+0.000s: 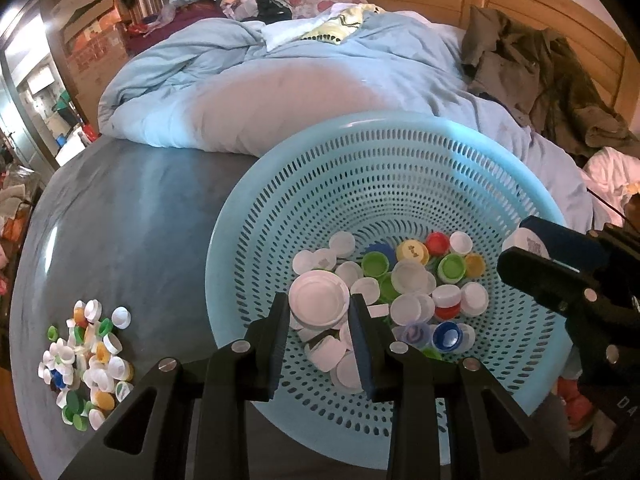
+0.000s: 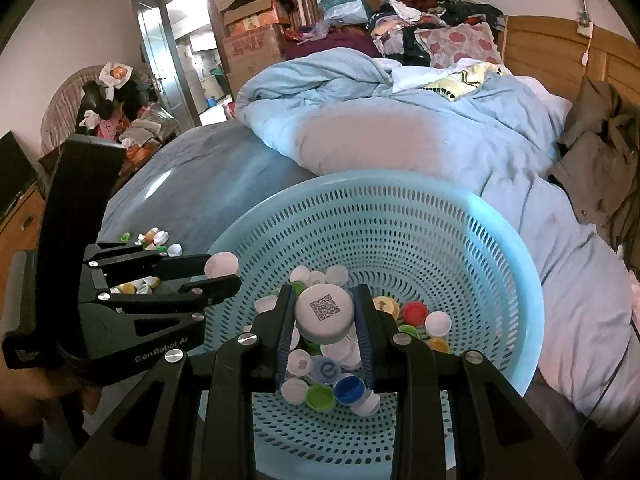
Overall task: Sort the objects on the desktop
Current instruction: 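Open both grippers to drop the caps into the basket, then move both open grippers back over the cap pile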
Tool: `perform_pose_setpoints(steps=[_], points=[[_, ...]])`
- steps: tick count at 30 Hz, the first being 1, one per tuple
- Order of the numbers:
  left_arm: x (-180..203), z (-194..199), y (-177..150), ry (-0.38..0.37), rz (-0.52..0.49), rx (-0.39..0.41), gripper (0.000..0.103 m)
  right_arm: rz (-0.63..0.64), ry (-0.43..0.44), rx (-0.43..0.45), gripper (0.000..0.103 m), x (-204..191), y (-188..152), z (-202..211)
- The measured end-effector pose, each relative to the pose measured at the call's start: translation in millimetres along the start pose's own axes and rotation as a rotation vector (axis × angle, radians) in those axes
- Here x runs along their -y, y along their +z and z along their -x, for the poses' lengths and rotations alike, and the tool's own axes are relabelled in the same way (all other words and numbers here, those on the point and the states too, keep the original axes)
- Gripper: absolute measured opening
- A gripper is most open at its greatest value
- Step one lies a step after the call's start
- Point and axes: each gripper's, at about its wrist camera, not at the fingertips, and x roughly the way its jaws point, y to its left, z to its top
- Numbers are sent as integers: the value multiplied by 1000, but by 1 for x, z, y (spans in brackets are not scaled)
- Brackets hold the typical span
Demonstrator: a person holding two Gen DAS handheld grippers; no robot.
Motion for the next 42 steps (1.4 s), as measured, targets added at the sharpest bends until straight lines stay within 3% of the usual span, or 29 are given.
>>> perform_pose_setpoints(steps=[9,13,14,16,19,23,27,29,32,37,42], points=[[-4,0,0,0,11,3,36,3,-5,4,26,-1,-1,1],[-7,4,-1,12,21,25,76,-2,-14,5,27,1,0,0],[-7,5,-1,17,22,31,82,-2,-19,5,29,1,1,0],[-8,7,-1,25,20,38,85,-5,-29,15,44,1,0,2],[-10,8,-4,36,16,45,93,-17,-39,35,57,1,0,6],[-27,15,-24,33,37,58,94,-3,-15,106,60,-13,-9,24],[-69,40,-72,21,88,122,94,83,24,172,71,-49,-30,42],[-98,53,-102,5,144,144,98,156,62,168,72,-74,-47,45],[-148,70,-156,51,260,169,102,268,117,130,74,-112,-77,41],[-230,76,-241,173,466,114,102,366,223,-41,79,-157,-119,5],[-308,72,-288,289,630,84,102,396,276,-201,79,-179,-138,-41]])
